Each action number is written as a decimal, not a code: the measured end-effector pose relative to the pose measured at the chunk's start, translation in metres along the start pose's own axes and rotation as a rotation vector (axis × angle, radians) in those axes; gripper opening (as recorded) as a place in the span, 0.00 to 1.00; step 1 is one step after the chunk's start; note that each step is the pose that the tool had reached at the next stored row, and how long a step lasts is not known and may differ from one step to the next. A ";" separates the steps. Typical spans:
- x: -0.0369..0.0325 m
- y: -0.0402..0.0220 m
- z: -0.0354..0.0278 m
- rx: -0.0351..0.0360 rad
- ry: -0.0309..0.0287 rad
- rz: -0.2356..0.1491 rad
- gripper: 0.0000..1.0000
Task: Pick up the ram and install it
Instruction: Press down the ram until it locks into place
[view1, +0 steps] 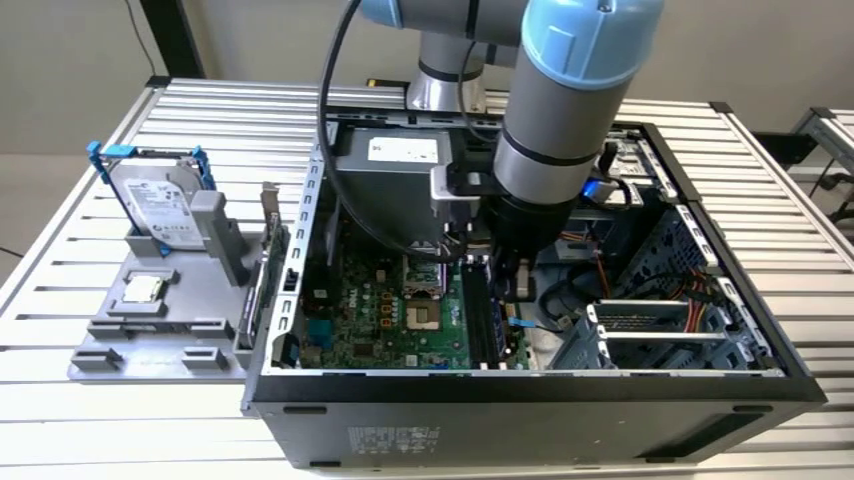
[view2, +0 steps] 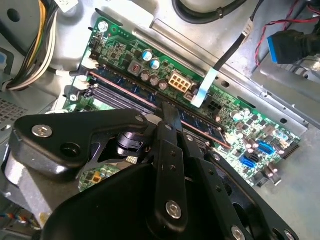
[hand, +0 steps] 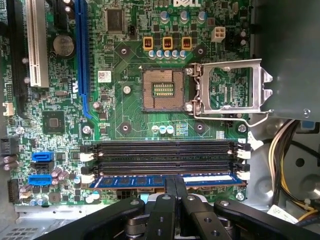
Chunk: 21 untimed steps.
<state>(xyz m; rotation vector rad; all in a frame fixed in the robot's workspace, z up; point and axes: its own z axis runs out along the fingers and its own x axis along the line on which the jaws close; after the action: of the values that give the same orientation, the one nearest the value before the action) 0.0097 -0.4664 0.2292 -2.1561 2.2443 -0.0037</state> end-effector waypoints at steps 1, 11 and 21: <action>0.0000 0.0000 0.0018 0.0000 0.0000 0.000 0.00; -0.0004 -0.0001 0.0024 -0.0009 -0.0014 0.000 0.00; -0.0007 -0.0008 -0.0295 -0.0049 0.0002 0.000 0.00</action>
<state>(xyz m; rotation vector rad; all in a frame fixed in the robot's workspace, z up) 0.0098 -0.4663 0.2587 -2.1585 2.2469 0.0016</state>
